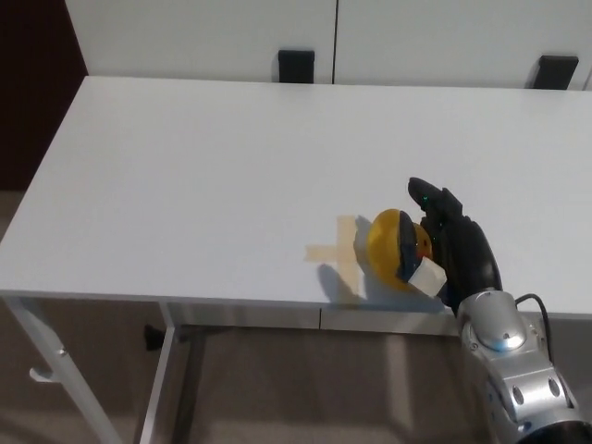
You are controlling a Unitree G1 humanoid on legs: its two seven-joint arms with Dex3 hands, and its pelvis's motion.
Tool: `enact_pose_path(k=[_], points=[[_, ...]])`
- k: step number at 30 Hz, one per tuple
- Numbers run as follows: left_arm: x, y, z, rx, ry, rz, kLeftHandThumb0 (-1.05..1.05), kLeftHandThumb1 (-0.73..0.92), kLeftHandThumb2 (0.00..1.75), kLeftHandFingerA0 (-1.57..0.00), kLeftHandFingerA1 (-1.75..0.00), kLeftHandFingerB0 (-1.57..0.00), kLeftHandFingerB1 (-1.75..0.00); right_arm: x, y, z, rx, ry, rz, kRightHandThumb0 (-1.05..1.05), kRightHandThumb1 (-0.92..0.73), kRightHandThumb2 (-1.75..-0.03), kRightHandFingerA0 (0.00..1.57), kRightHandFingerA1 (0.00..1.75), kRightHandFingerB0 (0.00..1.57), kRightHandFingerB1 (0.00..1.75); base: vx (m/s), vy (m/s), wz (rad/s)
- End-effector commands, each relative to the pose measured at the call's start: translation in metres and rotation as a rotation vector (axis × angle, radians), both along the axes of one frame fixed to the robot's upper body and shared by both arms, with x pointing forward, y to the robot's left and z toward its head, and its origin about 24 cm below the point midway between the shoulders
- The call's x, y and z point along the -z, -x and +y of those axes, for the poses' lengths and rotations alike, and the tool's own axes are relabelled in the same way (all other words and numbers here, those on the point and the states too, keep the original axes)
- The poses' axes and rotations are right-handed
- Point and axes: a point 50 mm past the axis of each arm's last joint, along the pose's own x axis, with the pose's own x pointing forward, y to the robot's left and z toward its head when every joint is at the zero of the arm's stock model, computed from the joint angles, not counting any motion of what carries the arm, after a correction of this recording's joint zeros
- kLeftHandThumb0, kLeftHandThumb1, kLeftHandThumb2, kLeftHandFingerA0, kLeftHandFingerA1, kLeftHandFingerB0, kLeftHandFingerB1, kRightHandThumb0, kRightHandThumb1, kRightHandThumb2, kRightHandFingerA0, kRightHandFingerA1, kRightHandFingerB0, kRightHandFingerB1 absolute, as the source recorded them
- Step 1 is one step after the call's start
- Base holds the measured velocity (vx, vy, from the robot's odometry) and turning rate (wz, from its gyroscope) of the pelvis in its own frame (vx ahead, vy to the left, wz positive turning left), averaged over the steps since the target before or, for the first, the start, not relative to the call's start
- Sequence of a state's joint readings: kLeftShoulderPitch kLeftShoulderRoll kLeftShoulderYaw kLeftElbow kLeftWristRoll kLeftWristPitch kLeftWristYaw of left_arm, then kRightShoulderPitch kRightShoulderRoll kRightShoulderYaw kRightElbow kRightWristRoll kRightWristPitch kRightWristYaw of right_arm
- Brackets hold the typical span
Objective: The robot uses its right hand to push the yellow duck toy to the center of the white desk.
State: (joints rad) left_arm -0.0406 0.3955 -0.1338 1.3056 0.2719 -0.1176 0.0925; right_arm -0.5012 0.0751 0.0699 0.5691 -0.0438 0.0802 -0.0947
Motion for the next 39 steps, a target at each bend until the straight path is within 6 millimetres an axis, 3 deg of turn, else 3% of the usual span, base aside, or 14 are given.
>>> enact_pose_path(k=[1,7,8,9,10,15,16,19,20,26,27,30,32,39], points=[[-0.002,-0.003,0.001,0.023,0.004,-0.013,-0.14,0.67,0.71,-0.87,-0.70,-0.82,-0.63,0.014,0.008,0.006,-0.041,0.000,0.065,-0.89,-0.79,-1.21,0.00,0.26,0.02,0.21,0.00,0.000,0.00],[-0.002,-0.004,0.001,0.016,0.008,-0.021,-0.14,0.70,0.68,-0.86,-0.69,-0.81,-0.61,0.013,0.008,0.017,-0.082,0.003,0.059,-0.86,-0.77,-1.20,0.02,0.35,0.00,0.25,0.00,0.000,0.00],[-0.001,-0.003,0.000,0.014,0.011,-0.020,-0.14,0.68,0.70,-0.88,-0.75,-0.83,-0.63,0.012,0.009,0.019,-0.084,0.005,0.056,-0.89,-0.92,-0.75,0.00,0.46,0.02,0.34,0.00,0.000,0.00],[-0.001,-0.003,0.000,0.014,0.011,-0.020,-0.14,0.68,0.70,-0.88,-0.75,-0.83,-0.63,0.012,0.009,0.019,-0.084,0.005,0.056,-0.89,-0.92,-0.75,0.00,0.46,0.02,0.34,0.00,0.000,0.00],[0.000,-0.002,-0.001,0.024,0.011,-0.015,-0.14,0.69,0.71,-0.87,-0.74,-0.83,-0.64,0.011,0.009,0.025,-0.087,-0.005,0.053,-0.87,-0.78,-1.19,0.00,0.35,0.07,0.29,0.00,0.000,0.00],[-0.001,-0.004,-0.002,0.032,0.012,-0.017,-0.15,0.69,0.70,-0.86,-0.74,-0.83,-0.64,0.008,0.008,0.033,-0.094,-0.023,0.051,-0.88,-0.80,-1.20,0.00,0.31,0.08,0.27,0.00,0.000,0.00],[-0.001,-0.003,-0.002,0.027,0.015,-0.020,-0.14,0.69,0.70,-0.87,-0.73,-0.82,-0.63,0.007,0.007,0.035,-0.096,-0.026,0.051,-0.88,-0.92,-0.79,0.00,0.42,0.05,0.33,0.00,0.000,0.00],[0.000,-0.003,-0.002,0.022,0.019,-0.023,-0.14,0.69,0.70,-0.87,-0.73,-0.82,-0.63,0.006,0.007,0.036,-0.097,-0.030,0.050,-0.88,-0.92,-0.79,0.00,0.42,0.05,0.33,0.00,0.000,0.00],[0.000,-0.004,-0.002,0.026,0.016,-0.022,-0.14,0.67,0.74,-0.87,-0.72,-0.86,-0.65,0.004,0.006,0.039,-0.101,-0.041,0.046,-0.82,-0.75,-1.17,0.01,0.39,0.08,0.31,0.00,0.000,0.00],[0.000,-0.005,-0.004,0.030,0.014,-0.023,-0.16,0.68,0.70,-0.89,-0.75,-0.85,-0.65,-0.001,0.002,0.044,-0.116,-0.049,0.030,-0.79,-0.76,-1.17,0.02,0.30,0.00,0.25,0.00,0.000,0.00],[0.000,-0.005,-0.004,0.034,0.015,-0.023,-0.16,0.68,0.72,-0.88,-0.76,-0.85,-0.67,-0.001,0.002,0.043,-0.115,-0.047,0.029,-0.84,-0.92,-0.77,0.00,0.41,0.06,0.32,0.00,0.000,0.00],[0.000,-0.004,-0.003,0.039,0.016,-0.022,-0.14,0.68,0.74,-0.86,-0.74,-0.83,-0.65,0.000,0.003,0.040,-0.112,-0.046,0.034,-0.88,-0.92,-0.75,0.00,0.41,0.01,0.34,0.00,0.000,0.00],[0.000,-0.004,-0.003,0.038,0.013,-0.019,-0.15,0.70,0.71,-0.86,-0.71,-0.80,-0.62,0.002,0.004,0.038,-0.105,-0.050,0.046,-0.84,-0.74,-1.18,0.00,0.28,0.00,0.22,0.00,0.000,0.00],[0.000,-0.003,-0.002,0.039,0.012,-0.013,-0.15,0.69,0.73,-0.87,-0.75,-0.82,-0.63,-0.002,0.002,0.028,-0.079,-0.050,0.051,-0.81,-0.76,-1.18,0.00,0.28,0.00,0.24,0.00,0.000,0.00]])
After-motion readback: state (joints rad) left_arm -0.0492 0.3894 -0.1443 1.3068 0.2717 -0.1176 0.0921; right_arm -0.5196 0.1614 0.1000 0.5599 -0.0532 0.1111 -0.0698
